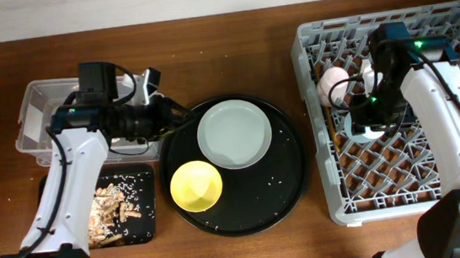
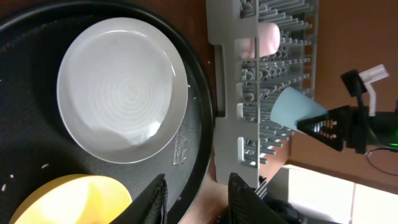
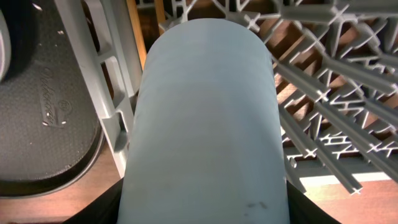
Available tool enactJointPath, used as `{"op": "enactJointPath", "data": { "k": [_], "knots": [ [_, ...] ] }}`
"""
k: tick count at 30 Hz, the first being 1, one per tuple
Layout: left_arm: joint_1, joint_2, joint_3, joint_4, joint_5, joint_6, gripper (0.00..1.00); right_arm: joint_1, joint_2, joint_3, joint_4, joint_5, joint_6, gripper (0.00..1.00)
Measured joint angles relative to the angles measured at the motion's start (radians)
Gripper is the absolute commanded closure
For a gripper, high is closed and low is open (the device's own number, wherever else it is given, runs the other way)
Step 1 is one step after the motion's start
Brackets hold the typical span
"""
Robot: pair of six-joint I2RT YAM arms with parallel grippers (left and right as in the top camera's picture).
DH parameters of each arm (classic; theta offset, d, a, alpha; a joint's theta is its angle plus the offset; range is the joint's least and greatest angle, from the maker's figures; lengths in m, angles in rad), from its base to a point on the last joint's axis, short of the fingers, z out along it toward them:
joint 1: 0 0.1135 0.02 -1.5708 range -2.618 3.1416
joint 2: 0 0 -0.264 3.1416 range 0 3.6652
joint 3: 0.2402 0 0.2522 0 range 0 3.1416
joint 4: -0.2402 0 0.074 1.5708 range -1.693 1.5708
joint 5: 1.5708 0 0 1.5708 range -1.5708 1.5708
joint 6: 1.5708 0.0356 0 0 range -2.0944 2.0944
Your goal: Sort waste into correct bins and load items into the dishwasher rack
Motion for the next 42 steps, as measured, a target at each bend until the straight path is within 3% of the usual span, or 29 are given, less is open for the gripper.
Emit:
{"op": "enactJointPath", "data": {
  "k": [42],
  "knots": [
    [-0.033, 0.000, 0.000, 0.000, -0.054, 0.001, 0.68, -0.006, -0.014, -0.093, 0.047, -0.103, -0.064, 0.45]
  ]
}}
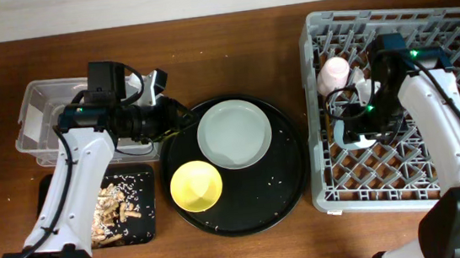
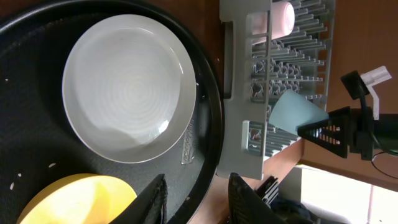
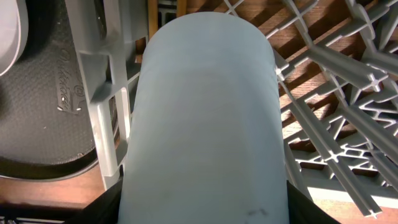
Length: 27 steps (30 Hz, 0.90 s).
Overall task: Sort waste into correct bins and load items into the dishwasher rack
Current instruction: 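Lower the blue cup upside down into the rack beside the pink cup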
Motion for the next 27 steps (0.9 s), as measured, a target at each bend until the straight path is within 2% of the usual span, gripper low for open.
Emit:
{"op": "enactJointPath", "data": {
  "k": [8, 21, 27],
  "knots": [
    [0.000, 0.000, 0.000, -0.003, 0.000, 0.000, 0.68, 0.000, 0.000, 0.077, -0.005, -0.011, -0.009, 0.45],
    [-0.040, 0.000, 0.000, -0.013, -0.049, 0.000, 0.68, 0.000, 0.006, 0.072, 0.018, -0.013, -0.011, 0.45],
    [-0.041, 0.000, 0.000, -0.013, -0.063, 0.000, 0.68, 0.000, 0.011, 0.015, 0.050, -0.016, -0.011, 0.45]
  ]
}}
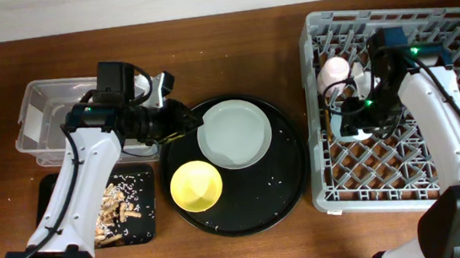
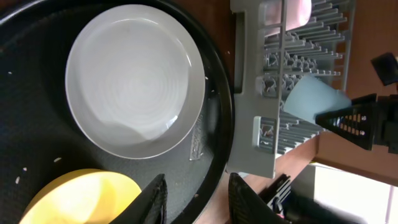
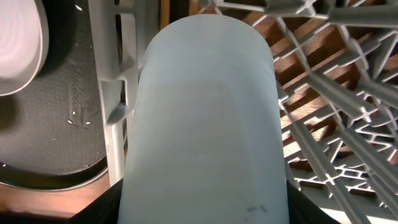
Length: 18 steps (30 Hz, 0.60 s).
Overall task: Sort waste into correct bins and load items into the dishwasher rack
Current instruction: 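Lower the blue cup upside down into the rack beside the pink cup, then open the right gripper and raise it off the blue cup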
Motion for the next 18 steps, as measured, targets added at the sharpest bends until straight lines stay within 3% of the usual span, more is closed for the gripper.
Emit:
{"op": "enactJointPath", "data": {
  "k": [10, 18],
  "knots": [
    [0.000, 0.000, 0.000, 0.000, -0.012, 0.000, 0.68, 0.000, 0.000, -0.002, 0.003, -0.003, -0.002, 0.28],
    [0.000, 0.000, 0.000, 0.000, -0.030, 0.000, 0.68, 0.000, 0.000, -0.002, -0.001, -0.004, 0.000, 0.28]
  ]
}}
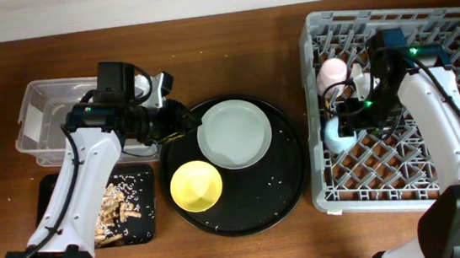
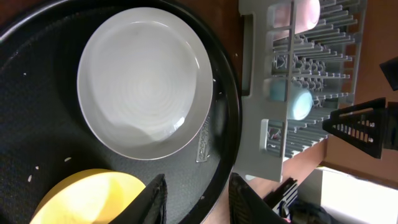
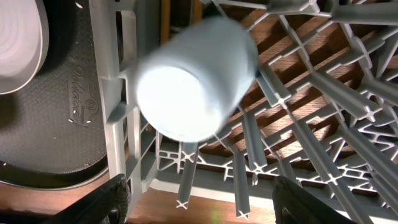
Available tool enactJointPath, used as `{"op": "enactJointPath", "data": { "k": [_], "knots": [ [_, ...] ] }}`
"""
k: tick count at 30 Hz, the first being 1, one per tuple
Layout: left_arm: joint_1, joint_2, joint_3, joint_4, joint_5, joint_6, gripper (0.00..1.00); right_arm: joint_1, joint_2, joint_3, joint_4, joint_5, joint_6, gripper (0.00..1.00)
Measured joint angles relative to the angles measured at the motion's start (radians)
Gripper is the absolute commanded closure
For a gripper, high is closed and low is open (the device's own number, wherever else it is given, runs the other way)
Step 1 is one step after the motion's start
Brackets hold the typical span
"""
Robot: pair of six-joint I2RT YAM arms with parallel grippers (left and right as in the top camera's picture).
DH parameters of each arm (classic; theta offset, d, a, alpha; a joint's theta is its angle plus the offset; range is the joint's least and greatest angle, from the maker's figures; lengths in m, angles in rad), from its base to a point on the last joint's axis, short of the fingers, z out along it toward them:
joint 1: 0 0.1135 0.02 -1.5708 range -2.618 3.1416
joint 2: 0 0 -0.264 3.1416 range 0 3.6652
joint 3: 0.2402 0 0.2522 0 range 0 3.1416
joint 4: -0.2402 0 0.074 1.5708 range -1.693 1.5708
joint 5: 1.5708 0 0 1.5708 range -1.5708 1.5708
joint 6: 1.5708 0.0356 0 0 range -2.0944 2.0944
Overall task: Sort waste into correct bins and load items into the dishwasher rack
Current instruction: 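Open the right gripper and raise it off the blue cup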
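Observation:
A light blue cup (image 1: 335, 132) rests tilted among the tines at the left edge of the grey dishwasher rack (image 1: 457, 22), blurred in the right wrist view (image 3: 193, 81). My right gripper (image 1: 352, 115) hangs open just above it, nothing between its fingers (image 3: 112, 199). A pink cup (image 1: 332, 72) sits in the rack behind the blue one. A white plate (image 1: 233, 134) and a yellow bowl (image 1: 196, 186) stand on the round black tray (image 1: 290, 182). My left gripper (image 1: 175, 120) is open over the tray's left rim (image 2: 198, 202), holding nothing.
A clear plastic bin (image 1: 36, 122) stands at the far left. In front of it lies a small black tray (image 1: 142, 226) with food scraps. Rice grains dot the round tray. The left arm reaches across the bin.
My right gripper has opened and let go of the blue cup, which now rests in the rack's left edge. The left gripper stays open over the tray's rim.
My right gripper was shut on the blue cup over the rack's left part, and still held it there at the two later moments. Now the cup rests in the rack and the gripper is open. The left gripper stayed open, shifting slightly right along the tray.

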Motion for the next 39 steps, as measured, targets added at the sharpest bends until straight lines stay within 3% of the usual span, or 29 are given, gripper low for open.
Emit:
{"op": "enactJointPath", "data": {
  "k": [7, 15, 24, 27, 34, 39],
  "knots": [
    [0.000, 0.000, 0.000, 0.000, 0.000, 0.000, 0.68, 0.002, 0.000, 0.000, 0.075, -0.085, 0.000, 0.43],
    [0.000, 0.000, 0.000, -0.035, -0.012, 0.000, 0.68, 0.089, 0.000, 0.000, 0.248, -0.133, 0.026, 0.43],
    [0.000, 0.000, 0.000, -0.075, -0.042, 0.006, 0.68, 0.194, 0.031, 0.000, 0.378, 0.078, 0.161, 0.47],
    [0.000, 0.000, 0.000, -0.085, -0.055, 0.008, 0.68, 0.194, 0.050, 0.000, 0.395, 0.111, 0.182, 0.58],
    [0.000, 0.000, 0.000, -0.086, -0.063, 0.011, 0.68, 0.194, 0.103, 0.000, 0.401, 0.102, 0.189, 0.61],
    [0.000, 0.000, 0.000, -0.093, -0.064, 0.011, 0.68, 0.194, 0.137, 0.000, 0.402, 0.091, 0.190, 0.73]
  ]
}}
